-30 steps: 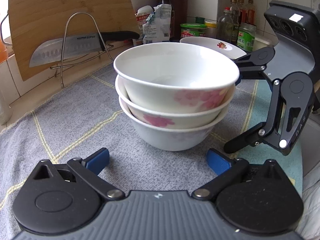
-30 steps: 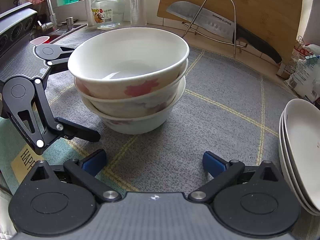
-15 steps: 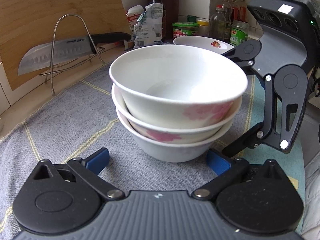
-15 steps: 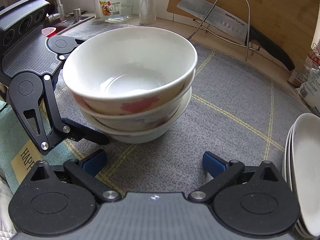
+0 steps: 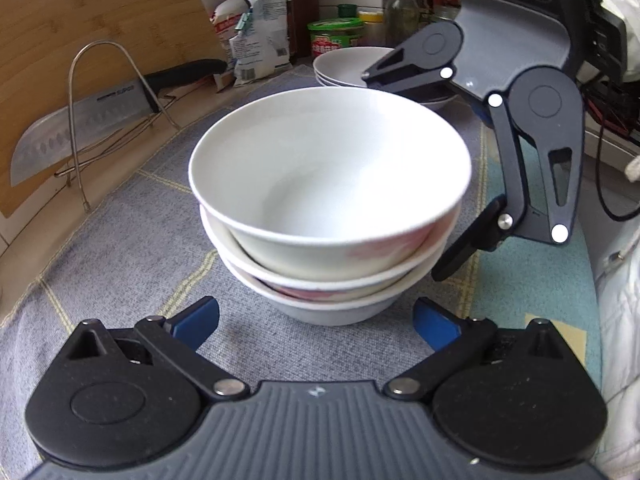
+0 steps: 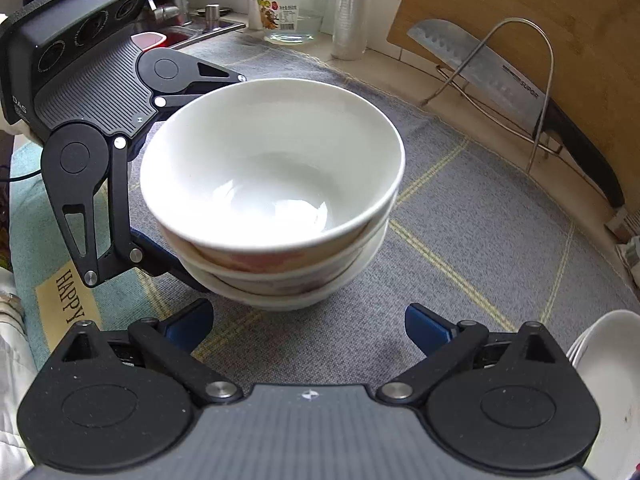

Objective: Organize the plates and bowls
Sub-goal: 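Clamp the bowl stack between the left and right tools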

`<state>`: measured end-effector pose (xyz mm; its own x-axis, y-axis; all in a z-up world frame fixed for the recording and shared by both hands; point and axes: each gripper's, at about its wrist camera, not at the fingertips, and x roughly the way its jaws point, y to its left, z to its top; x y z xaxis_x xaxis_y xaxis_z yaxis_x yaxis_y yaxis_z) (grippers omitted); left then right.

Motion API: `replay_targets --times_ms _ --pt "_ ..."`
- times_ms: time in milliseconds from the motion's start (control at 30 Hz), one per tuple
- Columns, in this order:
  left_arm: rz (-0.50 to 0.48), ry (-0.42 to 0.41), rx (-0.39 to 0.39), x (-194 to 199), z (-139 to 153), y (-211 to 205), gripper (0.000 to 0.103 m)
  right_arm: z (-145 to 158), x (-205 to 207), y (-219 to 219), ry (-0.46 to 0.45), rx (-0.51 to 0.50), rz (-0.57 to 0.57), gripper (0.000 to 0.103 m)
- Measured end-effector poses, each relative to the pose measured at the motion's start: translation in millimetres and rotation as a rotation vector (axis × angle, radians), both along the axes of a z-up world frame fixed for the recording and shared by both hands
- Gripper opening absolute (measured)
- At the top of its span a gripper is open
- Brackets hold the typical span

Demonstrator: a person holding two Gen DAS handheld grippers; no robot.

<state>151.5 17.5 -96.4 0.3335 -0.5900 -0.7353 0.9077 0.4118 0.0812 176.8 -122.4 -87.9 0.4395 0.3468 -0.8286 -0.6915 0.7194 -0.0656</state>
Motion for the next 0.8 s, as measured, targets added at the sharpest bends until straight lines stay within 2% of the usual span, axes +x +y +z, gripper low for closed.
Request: replay_targets --times_ms 167,300,367,600,800 --pt "-0.060 0.018 -0.025 3 7 4 0.101 2 3 5 0.000 -0.012 0.069 0.100" --pt "-0.076 0.051 -0.047 12 6 4 0.095 1 7 7 0.015 -0.018 0.110 0.094" --pt "-0.086 0.045 -0.046 14 6 2 0.092 0 10 7 0.029 -0.019 0.127 0.091" --pt "-0.126 0.046 -0.058 17 4 1 0.091 0 10 8 0.056 -0.034 0.170 0.083" --pt "-0.139 0.036 -0.061 17 2 0 0.091 0 10 10 0.058 -0.059 0.173 0.082"
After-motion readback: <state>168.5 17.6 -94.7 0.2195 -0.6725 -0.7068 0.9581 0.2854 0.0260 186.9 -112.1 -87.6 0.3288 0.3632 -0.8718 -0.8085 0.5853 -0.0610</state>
